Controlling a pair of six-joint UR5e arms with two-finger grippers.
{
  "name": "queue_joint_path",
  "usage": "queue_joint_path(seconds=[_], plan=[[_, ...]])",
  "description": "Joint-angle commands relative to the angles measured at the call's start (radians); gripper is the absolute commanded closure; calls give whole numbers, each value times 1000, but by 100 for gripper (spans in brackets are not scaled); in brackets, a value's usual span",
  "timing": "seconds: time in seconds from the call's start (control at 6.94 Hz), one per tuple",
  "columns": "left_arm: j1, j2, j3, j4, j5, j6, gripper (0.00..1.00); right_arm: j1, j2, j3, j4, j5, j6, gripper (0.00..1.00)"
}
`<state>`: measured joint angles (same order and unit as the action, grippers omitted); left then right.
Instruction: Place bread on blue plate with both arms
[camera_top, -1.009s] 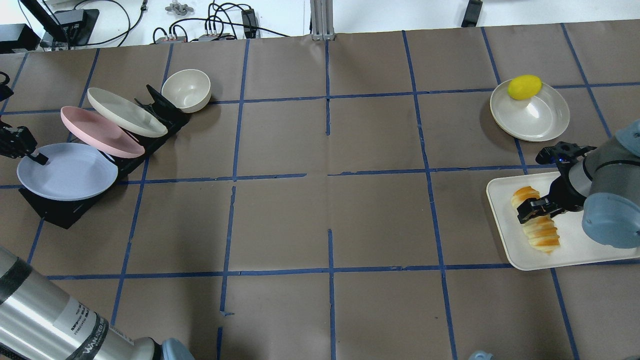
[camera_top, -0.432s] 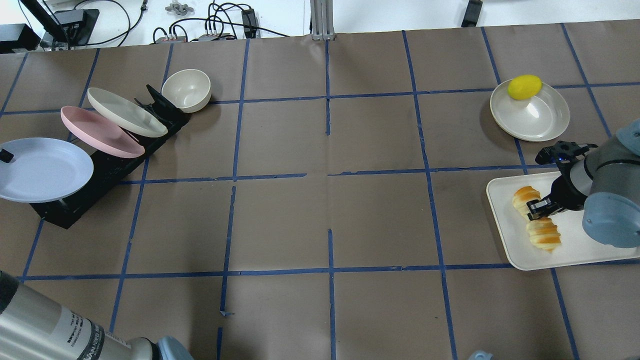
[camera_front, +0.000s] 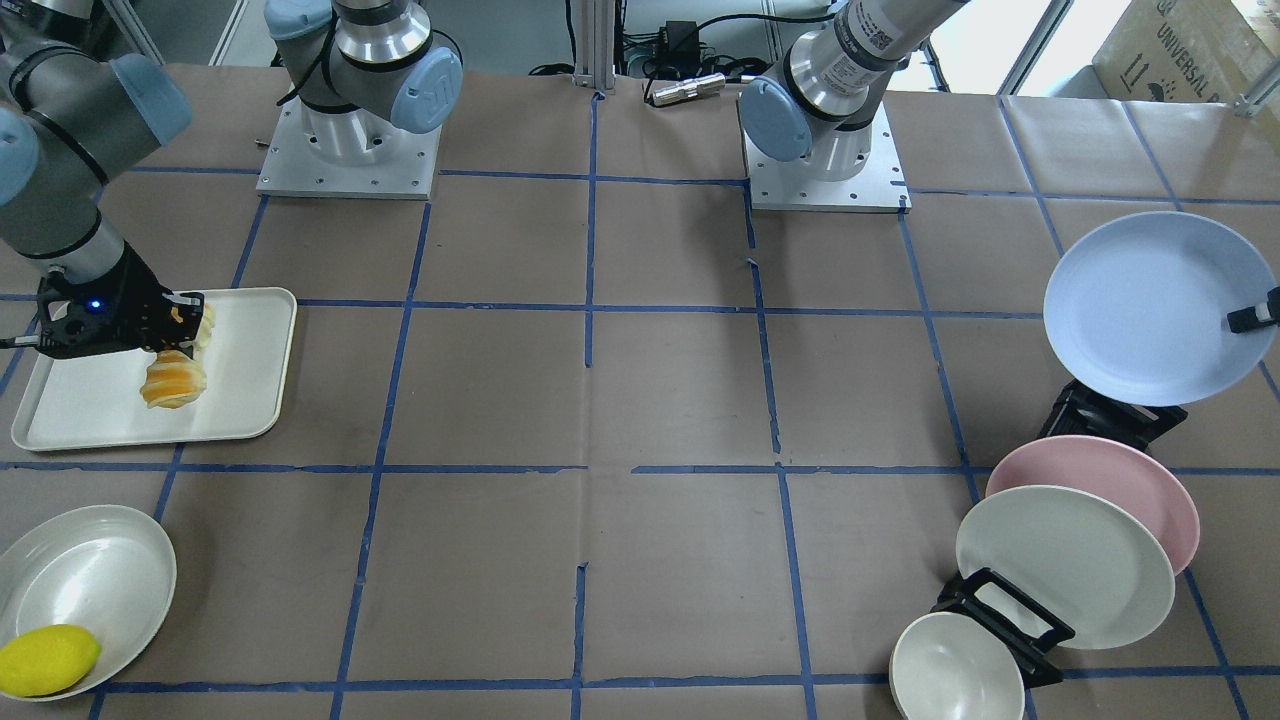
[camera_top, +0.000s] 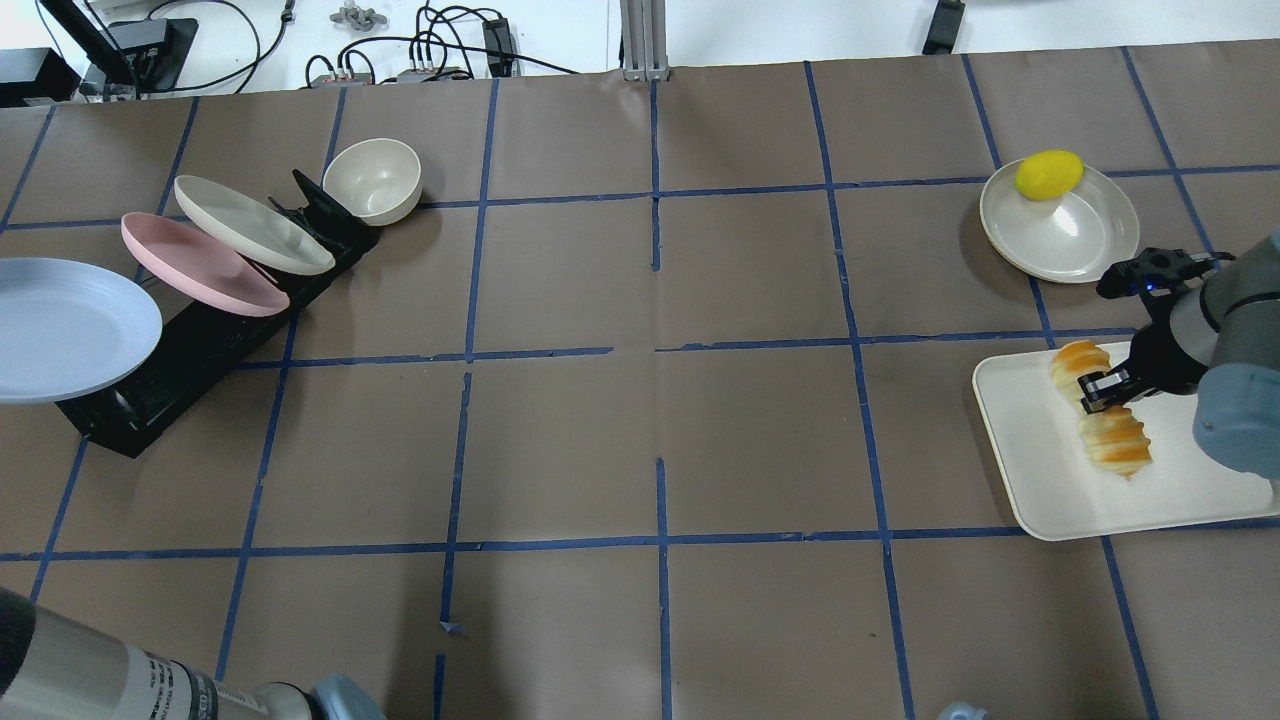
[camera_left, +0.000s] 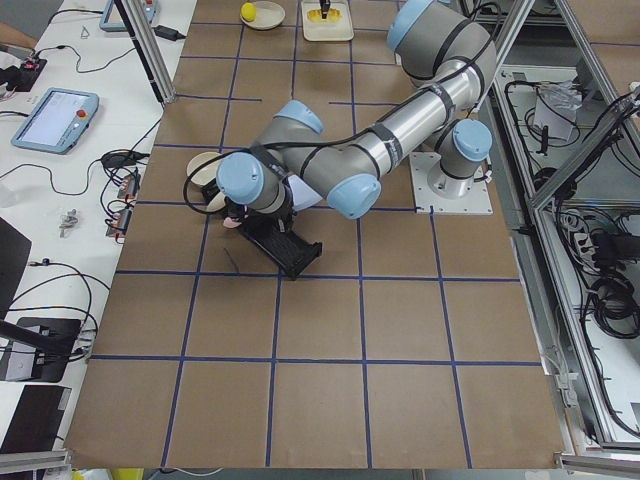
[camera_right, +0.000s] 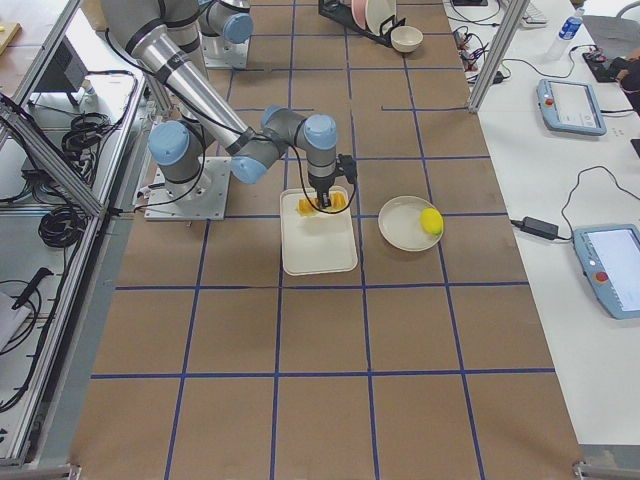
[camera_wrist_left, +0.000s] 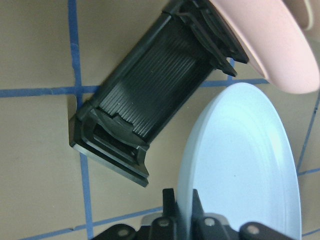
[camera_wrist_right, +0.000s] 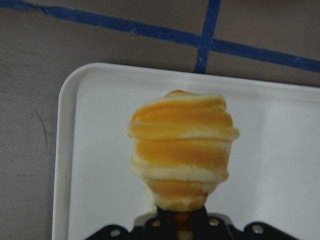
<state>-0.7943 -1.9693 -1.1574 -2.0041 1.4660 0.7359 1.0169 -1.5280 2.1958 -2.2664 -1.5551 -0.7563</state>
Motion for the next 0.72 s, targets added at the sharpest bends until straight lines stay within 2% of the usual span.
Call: queue_joint_path(seconds=[0.0, 0.14, 0.29, 0.43, 0.58], plan=[[-96, 175, -127, -31, -1, -134, 91, 5, -108, -86, 204, -5, 11, 96], [-159, 325, -259, -21, -13, -255, 91, 5, -115, -100, 234, -6, 11, 96], [-240, 414, -374, 32, -21, -391, 92, 5, -116, -102, 234, -6, 11, 96], [-354, 424, -457, 129, -53, -476, 93, 5, -119, -100, 235, -6, 9, 96], [-449, 420, -497, 225, -94, -578, 95, 5, -123, -100, 241, -8, 11, 96]])
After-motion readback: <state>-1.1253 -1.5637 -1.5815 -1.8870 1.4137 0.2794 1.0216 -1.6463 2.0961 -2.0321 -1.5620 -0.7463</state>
